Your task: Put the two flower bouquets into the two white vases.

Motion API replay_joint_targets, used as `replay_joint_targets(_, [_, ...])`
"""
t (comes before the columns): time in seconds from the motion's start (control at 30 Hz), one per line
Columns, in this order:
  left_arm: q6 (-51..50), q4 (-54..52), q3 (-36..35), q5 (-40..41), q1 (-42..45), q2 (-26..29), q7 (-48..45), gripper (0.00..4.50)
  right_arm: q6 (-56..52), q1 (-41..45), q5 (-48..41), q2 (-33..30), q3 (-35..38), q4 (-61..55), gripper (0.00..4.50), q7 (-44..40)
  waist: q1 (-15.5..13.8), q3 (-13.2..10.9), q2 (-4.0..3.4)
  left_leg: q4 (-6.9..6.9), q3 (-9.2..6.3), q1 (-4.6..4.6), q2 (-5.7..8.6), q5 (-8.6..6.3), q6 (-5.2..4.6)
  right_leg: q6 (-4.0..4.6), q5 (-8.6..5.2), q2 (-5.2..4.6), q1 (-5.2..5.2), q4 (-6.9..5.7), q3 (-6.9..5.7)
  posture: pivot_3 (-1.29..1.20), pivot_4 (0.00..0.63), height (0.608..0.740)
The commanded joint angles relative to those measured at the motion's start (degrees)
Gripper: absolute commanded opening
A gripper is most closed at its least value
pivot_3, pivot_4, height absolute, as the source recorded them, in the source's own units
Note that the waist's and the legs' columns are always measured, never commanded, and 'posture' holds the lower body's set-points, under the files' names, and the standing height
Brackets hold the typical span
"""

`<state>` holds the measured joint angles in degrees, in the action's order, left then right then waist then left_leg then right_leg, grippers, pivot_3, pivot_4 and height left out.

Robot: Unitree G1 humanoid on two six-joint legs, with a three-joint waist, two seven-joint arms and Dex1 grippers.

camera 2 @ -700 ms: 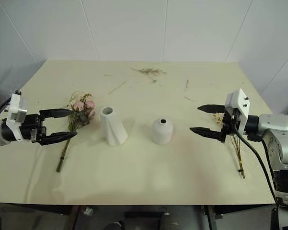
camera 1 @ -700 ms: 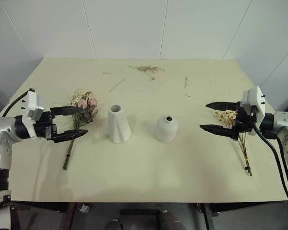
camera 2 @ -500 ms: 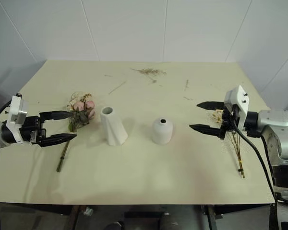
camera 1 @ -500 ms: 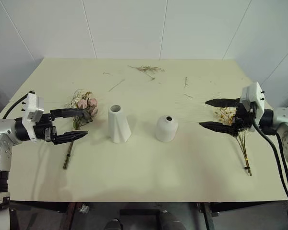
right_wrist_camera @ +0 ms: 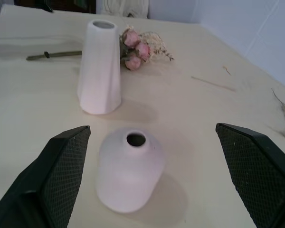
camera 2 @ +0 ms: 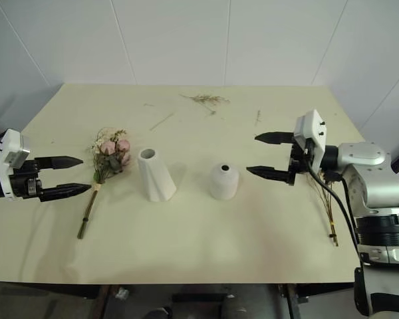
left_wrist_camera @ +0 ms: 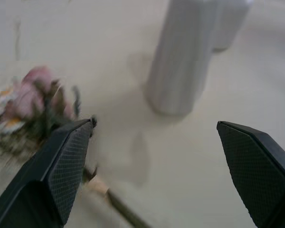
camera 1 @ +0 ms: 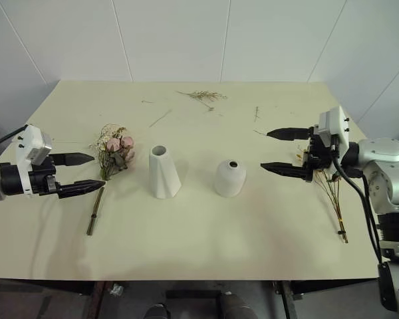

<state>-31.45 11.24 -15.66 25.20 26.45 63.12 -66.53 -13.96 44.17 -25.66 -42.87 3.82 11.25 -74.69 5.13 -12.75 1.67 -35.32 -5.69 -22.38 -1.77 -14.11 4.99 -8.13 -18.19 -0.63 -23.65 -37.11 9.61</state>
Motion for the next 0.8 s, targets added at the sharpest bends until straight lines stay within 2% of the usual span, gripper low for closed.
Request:
replay_joint_targets(0.03, [-13.08,-2.59,7.1,-5.41,3.89,4.93,5.51,4.5,2.92,2.57,-0.3,1.18,0.48,0.86,4.47,-1.11,-0.11,0.0,0.0,-0.01,0.0,-0.02,0.0,0.0,0.0,0.0,0.0,0.01,0.0,0.01,-0.01,0.0,0.15,0.74])
replay_joint_targets(0.13, [-18.64,-2.09,13.66,-9.33,8.07,6.6,6.79,4.5,3.57,2.82,-0.16,2.34,0.17,0.86,4.47,-0.67,-0.23,0.0,0.0,0.0,-0.02,-0.04,0.01,0.0,0.0,-0.01,0.0,0.01,-0.01,0.01,-0.02,0.0,0.15,0.74])
replay_joint_targets(0.3, [-31.39,-1.63,24.87,-13.95,20.22,3.78,8.91,4.5,5.5,2.85,-0.41,3.85,0.25,1.55,4.47,-1.03,-0.26,0.0,0.01,0.0,-0.06,-0.07,0.03,0.0,0.01,-0.02,0.0,0.02,0.0,0.0,-0.06,0.0,0.15,0.74])
replay_joint_targets(0.47, [-39.5,-4.59,34.0,-14.74,25.81,3.0,6.49,4.5,6.49,3.3,-0.68,5.49,-0.12,0.68,4.47,-1.11,0.43,0.0,0.0,0.03,-0.06,-0.04,0.02,0.01,0.01,0.01,-0.02,0.04,-0.04,-0.09,-0.05,0.0,0.15,0.74])
replay_joint_targets(0.6, [-37.48,-2.33,38.33,-17.24,27.05,3.64,5.89,4.5,7.09,3.85,-0.69,6.63,-0.11,0.57,4.47,-0.78,0.84,0.0,0.0,0.04,-0.07,-0.02,0.02,0.01,0.01,0.06,-0.06,0.05,-0.06,-0.2,-0.05,0.0,0.15,0.74])
replay_joint_targets(0.8, [-34.88,3.94,39.14,-20.7,30.02,-0.61,8.7,4.5,7.71,1.29,-1.32,7.2,0.7,-0.89,4.47,-0.55,0.77,0.0,0.01,-0.14,-0.09,-0.01,0.03,0.03,0.03,0.07,-0.06,0.06,-0.04,-0.33,-0.05,0.0,0.15,0.74])
